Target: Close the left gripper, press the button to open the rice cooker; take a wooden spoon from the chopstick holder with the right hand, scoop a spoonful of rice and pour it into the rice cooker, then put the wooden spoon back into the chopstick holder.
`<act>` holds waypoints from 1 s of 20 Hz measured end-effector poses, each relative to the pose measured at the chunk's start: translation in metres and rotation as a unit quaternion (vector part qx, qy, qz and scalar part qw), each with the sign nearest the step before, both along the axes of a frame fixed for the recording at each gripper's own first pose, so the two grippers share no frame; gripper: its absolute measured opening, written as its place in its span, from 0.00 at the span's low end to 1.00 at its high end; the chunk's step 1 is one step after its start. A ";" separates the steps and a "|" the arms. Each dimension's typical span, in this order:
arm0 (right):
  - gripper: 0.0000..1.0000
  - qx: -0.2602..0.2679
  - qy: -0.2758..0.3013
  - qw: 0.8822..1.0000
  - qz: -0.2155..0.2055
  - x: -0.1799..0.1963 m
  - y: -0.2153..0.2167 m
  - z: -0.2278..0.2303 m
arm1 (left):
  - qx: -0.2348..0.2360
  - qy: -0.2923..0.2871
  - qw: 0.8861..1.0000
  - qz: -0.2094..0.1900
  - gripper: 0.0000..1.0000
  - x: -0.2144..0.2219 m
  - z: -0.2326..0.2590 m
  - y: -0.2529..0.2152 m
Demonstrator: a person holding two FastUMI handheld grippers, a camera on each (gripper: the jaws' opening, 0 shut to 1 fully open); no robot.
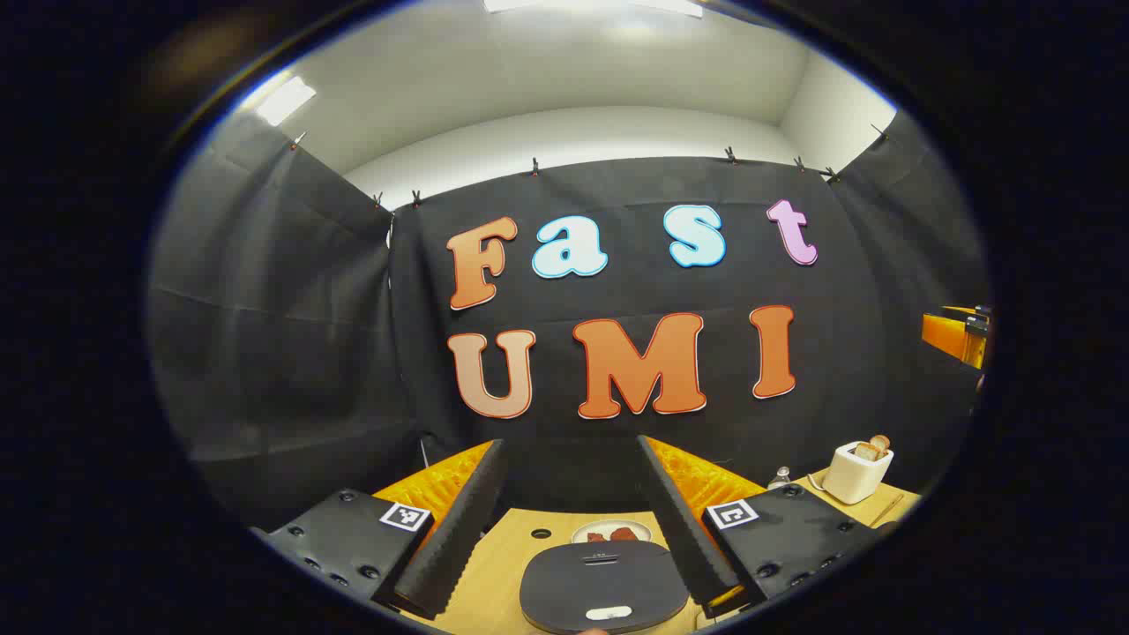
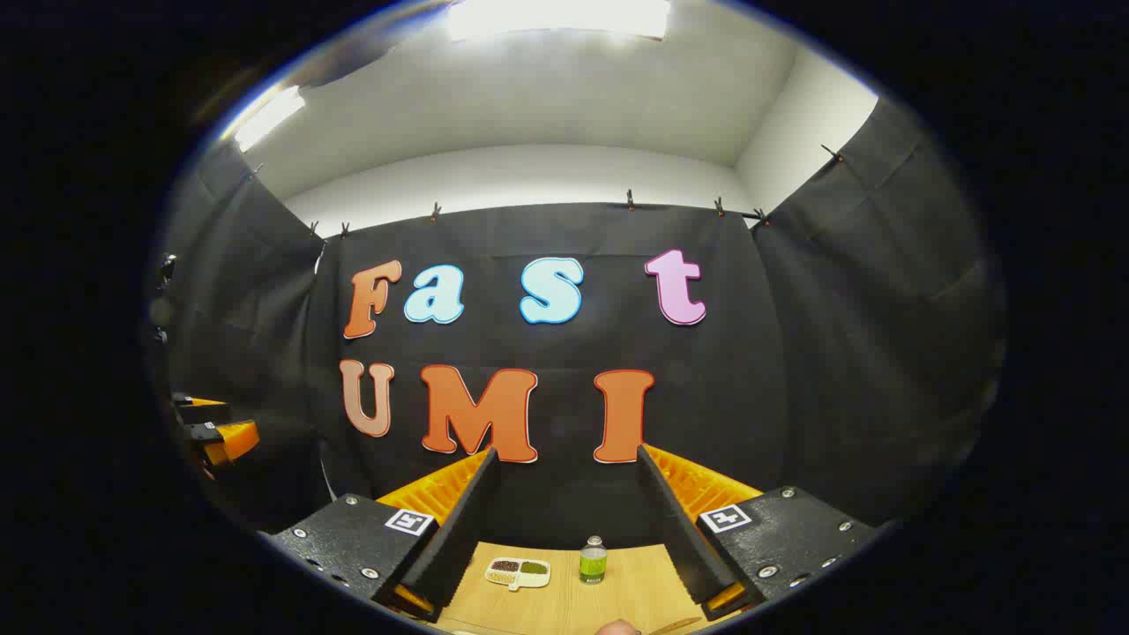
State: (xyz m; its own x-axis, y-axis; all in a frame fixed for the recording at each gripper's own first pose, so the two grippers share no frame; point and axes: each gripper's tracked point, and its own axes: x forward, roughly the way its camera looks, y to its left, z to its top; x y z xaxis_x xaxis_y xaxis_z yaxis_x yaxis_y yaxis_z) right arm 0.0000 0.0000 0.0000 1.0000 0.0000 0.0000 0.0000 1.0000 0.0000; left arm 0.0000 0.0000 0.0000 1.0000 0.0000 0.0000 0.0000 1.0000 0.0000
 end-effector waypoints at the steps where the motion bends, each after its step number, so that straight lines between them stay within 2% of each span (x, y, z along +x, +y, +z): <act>1: 0.94 -0.006 -0.003 1.000 0.003 -0.002 -0.003 0.000 | -0.005 0.002 1.000 -0.001 0.95 -0.001 -0.001 -0.004; 2: 0.94 -0.012 -0.002 1.000 0.003 -0.002 -0.007 -0.001 | -0.007 0.004 1.000 -0.001 0.98 0.001 0.000 -0.007; 3: 0.94 -0.011 0.001 1.000 0.004 -0.002 -0.010 -0.003 | -0.007 0.005 1.000 -0.002 0.94 0.001 -0.001 -0.011; 6: 0.94 0.005 0.015 1.000 0.011 -0.005 -0.008 -0.014 | -0.008 0.008 1.000 -0.002 0.94 0.007 -0.001 -0.022; 10: 0.96 -0.013 0.013 1.000 0.003 -0.002 -0.017 -0.022 | -0.005 0.009 1.000 -0.009 1.00 0.012 0.002 -0.039; 12: 0.94 -0.016 0.019 1.000 0.001 -0.002 -0.021 -0.030 | 0.001 0.010 1.000 -0.012 1.00 0.012 0.002 -0.048; 14: 0.94 -0.021 0.027 0.999 0.004 -0.002 -0.020 -0.038 | 0.004 0.010 1.000 -0.017 0.95 0.015 0.001 -0.057; 16: 0.94 -0.025 0.030 0.999 0.007 -0.001 -0.021 -0.042 | 0.003 0.011 1.000 -0.021 1.00 0.019 0.000 -0.065; 20: 0.94 -0.015 0.030 0.999 -0.001 0.002 -0.030 -0.045 | 0.008 0.009 1.000 -0.023 0.98 0.021 0.002 -0.069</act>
State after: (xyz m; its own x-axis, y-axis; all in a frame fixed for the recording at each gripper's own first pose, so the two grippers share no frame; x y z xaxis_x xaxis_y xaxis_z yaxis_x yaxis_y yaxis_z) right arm 0.0016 -0.0301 -0.0445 0.9981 -0.0021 -0.0609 0.0003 0.9995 -0.0301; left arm 0.0215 -0.0694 0.0018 0.9988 -0.0450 -0.0184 0.0453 0.9989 0.0151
